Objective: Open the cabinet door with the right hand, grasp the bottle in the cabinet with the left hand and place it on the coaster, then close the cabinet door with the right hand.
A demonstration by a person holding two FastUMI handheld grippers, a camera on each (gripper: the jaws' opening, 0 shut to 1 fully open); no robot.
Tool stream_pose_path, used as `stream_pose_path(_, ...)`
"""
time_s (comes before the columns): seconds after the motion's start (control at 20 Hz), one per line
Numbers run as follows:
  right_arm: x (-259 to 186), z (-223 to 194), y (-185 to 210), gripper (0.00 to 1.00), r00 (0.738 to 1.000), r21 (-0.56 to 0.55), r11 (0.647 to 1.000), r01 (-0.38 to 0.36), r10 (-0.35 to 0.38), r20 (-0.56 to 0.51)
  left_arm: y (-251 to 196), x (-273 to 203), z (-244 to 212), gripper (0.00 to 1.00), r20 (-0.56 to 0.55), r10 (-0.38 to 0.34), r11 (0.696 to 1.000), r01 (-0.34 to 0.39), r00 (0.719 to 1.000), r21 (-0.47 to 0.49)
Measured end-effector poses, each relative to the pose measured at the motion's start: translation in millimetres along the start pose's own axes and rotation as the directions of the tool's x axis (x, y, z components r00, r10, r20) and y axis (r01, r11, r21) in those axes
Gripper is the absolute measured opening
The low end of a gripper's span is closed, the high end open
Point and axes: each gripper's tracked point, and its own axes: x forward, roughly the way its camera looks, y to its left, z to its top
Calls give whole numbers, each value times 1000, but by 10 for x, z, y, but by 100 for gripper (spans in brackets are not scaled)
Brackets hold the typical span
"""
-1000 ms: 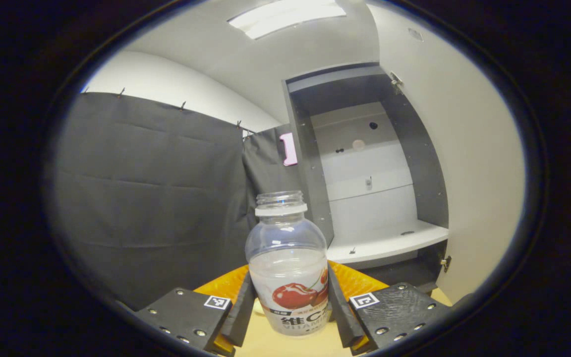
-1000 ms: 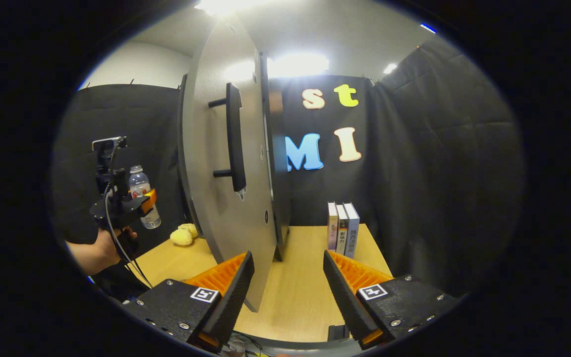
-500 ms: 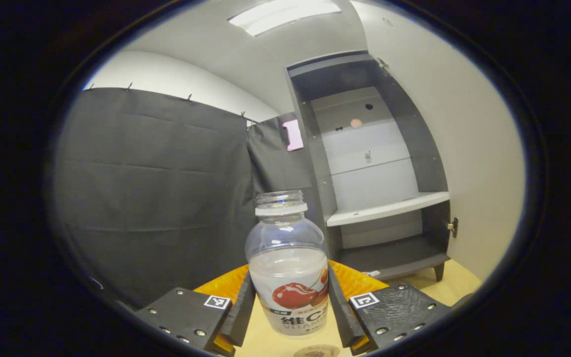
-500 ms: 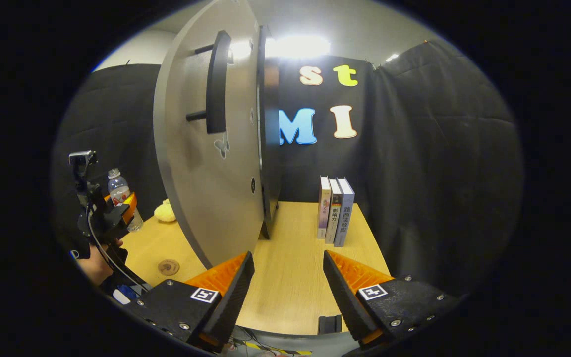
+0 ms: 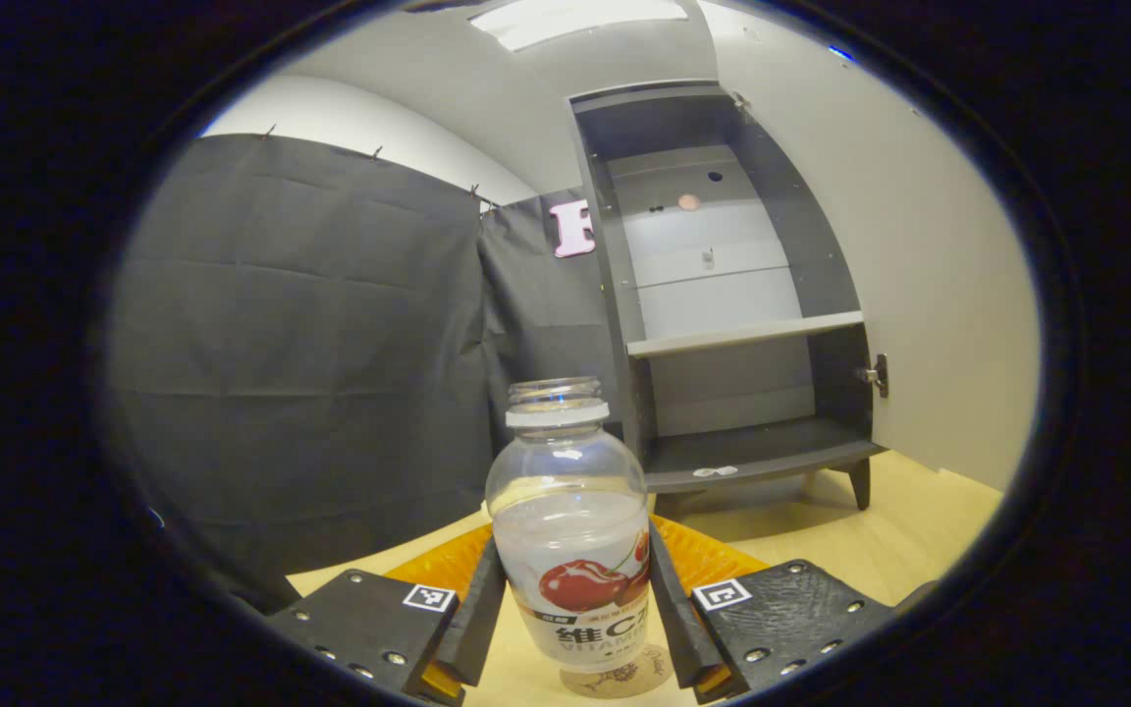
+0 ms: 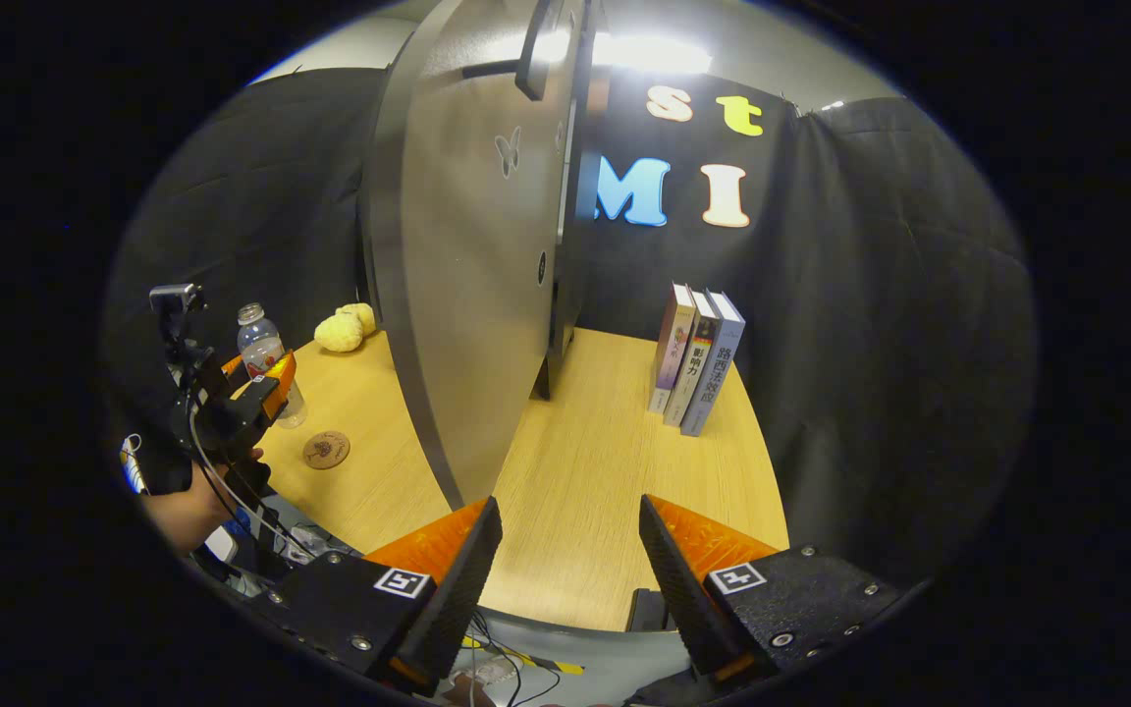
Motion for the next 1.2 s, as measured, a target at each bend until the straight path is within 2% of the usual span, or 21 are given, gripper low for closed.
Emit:
stream_pose_path(0.15,79,-235,6,88,998,-23,1000,10,-12,-58,-114,33,-260,72,-23,-35,999,34,999,-8)
stream_pose_path(0.35,142,-380,177,88,995,-41,999,-26,22,-96,-245,103,-507,72,-62,-82,995,77,995,-67)
stream_pose_path(0.6,205,-414,380,87,991,-72,994,-88,80,-104,-92,140,-706,73,-72,-51,996,46,996,-73)
stream_pose_path(0.95,273,-444,371,86,987,-39,994,-99,94,-127,-173,154,-736,73,-90,-62,998,59,994,-34)
stream_pose_path(1.2,276,-497,432,86,984,-23,993,-120,116,-132,-162,175,-756,76,-106,-33,997,26,994,-67)
